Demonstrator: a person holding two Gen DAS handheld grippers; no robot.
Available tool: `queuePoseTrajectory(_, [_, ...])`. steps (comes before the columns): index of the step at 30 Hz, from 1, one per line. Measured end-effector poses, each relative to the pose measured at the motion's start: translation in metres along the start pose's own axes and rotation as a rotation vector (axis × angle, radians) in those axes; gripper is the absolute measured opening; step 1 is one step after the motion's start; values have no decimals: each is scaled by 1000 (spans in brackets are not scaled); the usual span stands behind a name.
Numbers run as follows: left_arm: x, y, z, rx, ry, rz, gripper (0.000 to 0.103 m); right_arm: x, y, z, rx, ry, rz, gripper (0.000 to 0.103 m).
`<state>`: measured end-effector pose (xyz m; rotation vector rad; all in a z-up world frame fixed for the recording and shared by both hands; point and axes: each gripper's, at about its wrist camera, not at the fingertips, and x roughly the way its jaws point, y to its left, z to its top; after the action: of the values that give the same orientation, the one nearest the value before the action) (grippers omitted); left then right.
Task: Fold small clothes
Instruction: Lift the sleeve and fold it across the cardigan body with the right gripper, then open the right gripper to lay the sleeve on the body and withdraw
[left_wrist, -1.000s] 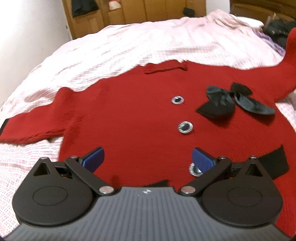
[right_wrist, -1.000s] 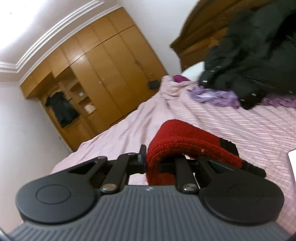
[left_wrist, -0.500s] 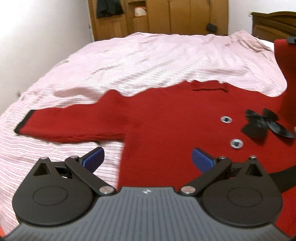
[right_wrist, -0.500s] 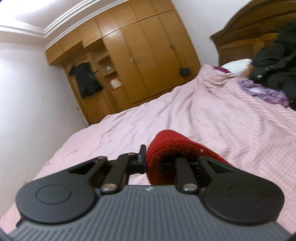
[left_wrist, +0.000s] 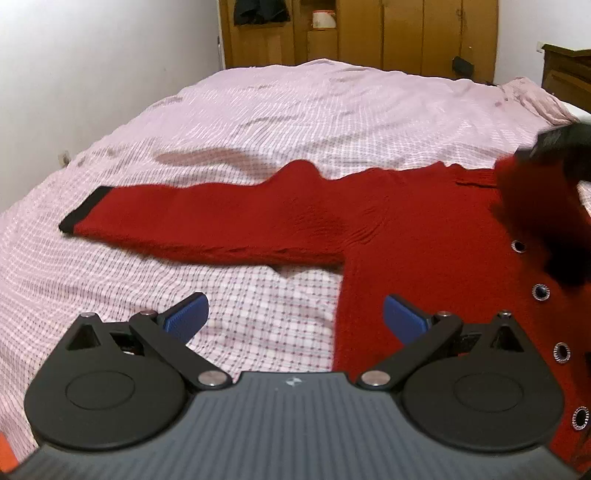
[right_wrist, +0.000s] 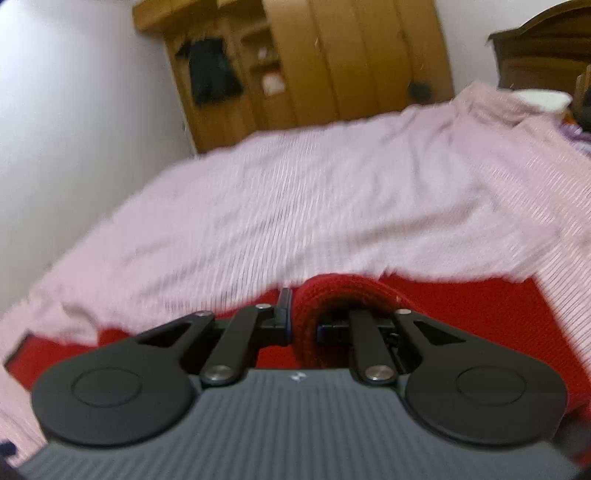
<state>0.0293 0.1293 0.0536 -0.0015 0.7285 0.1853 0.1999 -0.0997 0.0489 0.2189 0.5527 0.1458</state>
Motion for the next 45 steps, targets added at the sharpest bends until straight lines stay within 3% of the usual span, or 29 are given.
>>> queuePoseTrajectory(6, [6, 8, -5, -23, 9, -3, 103, 29, 21, -28, -41, 111, -6, 20])
queuePoseTrajectory(9, [7, 9, -8, -36, 10, -16, 103, 36, 22, -34, -19, 165, 17, 34])
queuePoseTrajectory(14, [6, 5, -9, -34, 13, -33, 103, 20, 24, -33, -6, 176, 80, 68])
queuePoseTrajectory(17, [1, 1, -8, -30, 1, -41, 103, 8, 30, -38, -16, 186, 117, 76])
queuePoseTrajectory(22, [-9, -3, -6, -23, -17, -44, 103, -11, 40, -45, -59, 218, 134, 78])
queuePoseTrajectory(26, [-13, -4, -5, -26, -25, -43, 103, -29, 32, -46, 4, 243, 168, 86])
queuePoseTrajectory(39, [-23, -25, 2, 5, -44, -81, 103, -89, -16, -47, 176, 312, 225, 87])
queuePoseTrajectory(45, [-22, -50, 13, 53, -61, -113, 103, -119, -54, -28, 229, 255, 190, 87])
